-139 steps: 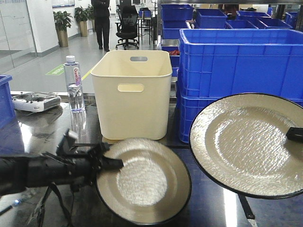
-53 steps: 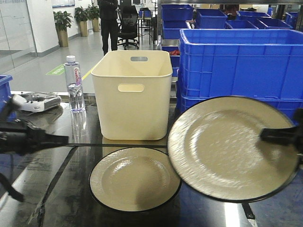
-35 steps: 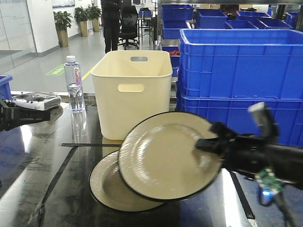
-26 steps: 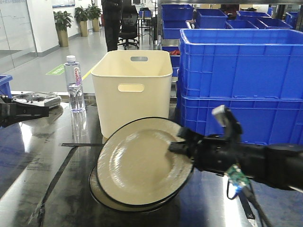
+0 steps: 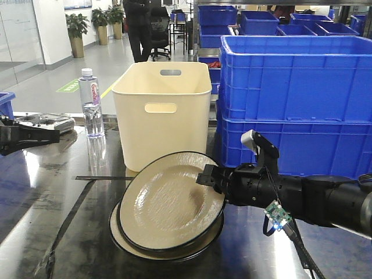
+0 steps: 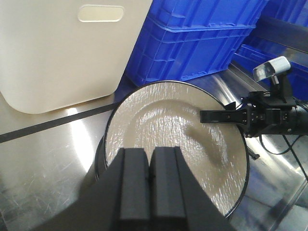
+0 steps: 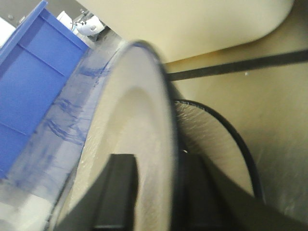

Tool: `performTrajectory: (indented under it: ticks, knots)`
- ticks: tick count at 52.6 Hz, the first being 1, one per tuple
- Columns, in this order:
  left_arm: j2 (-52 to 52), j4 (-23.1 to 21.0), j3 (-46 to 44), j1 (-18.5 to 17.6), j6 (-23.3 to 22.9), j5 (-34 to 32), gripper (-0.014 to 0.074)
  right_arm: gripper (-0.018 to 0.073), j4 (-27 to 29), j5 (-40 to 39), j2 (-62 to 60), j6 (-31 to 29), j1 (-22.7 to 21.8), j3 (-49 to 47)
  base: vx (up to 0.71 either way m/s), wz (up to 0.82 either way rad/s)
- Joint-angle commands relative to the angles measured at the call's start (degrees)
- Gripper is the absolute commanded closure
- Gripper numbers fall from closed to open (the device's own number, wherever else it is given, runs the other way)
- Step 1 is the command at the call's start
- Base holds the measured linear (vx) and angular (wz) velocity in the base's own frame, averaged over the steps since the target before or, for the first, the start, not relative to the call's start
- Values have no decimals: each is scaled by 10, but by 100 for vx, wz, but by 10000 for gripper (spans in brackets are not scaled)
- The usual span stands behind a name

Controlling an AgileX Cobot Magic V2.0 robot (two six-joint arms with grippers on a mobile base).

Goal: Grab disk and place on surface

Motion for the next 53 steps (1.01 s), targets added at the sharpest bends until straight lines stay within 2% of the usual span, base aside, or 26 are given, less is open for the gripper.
performTrajectory:
  ticks: [1,6,13,17,22,25,30,34,36,39,42,43,44,46,53]
  knots:
    - [-27,-43,-18,0,-3,1,601,137,32,1,-33,-67,0,-22,0,0]
    - [-27,-43,-18,0,-3,7,601,82,23,-32,-33,-170,0,-22,0,0]
    - [-27,-42,-18,0,-3,10,601,72,23,-92,-44,-295,0,-22,0,0]
    - [-27,-32,-18,0,-3,10,601,72,23,-144,-56,-333,0,-22,0,0]
    - [-27,2,-18,0,-3,7,601,74,23,-219,-75,-339,0,-22,0,0]
    - [-27,42,-18,0,-22,2,601,83,23,-262,-91,-339,0,-20,0,0]
    - [-27,154,-18,0,-115,-28,601,143,23,-323,-130,-339,0,-9,0,0]
    - [-27,300,-18,0,-214,-56,601,234,23,-348,-167,-339,0,8,0,0]
    - [-26,389,-18,0,-271,-71,599,306,23,-352,-190,-339,0,19,0,0]
    - [-26,498,-13,0,-335,-91,599,414,23,-355,-224,-339,0,35,0,0]
    - [-26,575,-2,0,-381,-115,599,526,23,-355,-259,-339,0,54,0,0]
    - [-27,589,2,0,-394,-125,599,567,23,-355,-272,-339,0,62,0,0]
    - [-30,607,8,0,-404,-138,599,575,23,-355,-286,-339,0,72,0,0]
    - [-34,613,21,0,-412,-159,599,575,23,-355,-308,-339,0,83,0,0]
    - [-85,574,96,-6,-394,-260,599,573,19,-355,-384,-341,0,137,0,0]
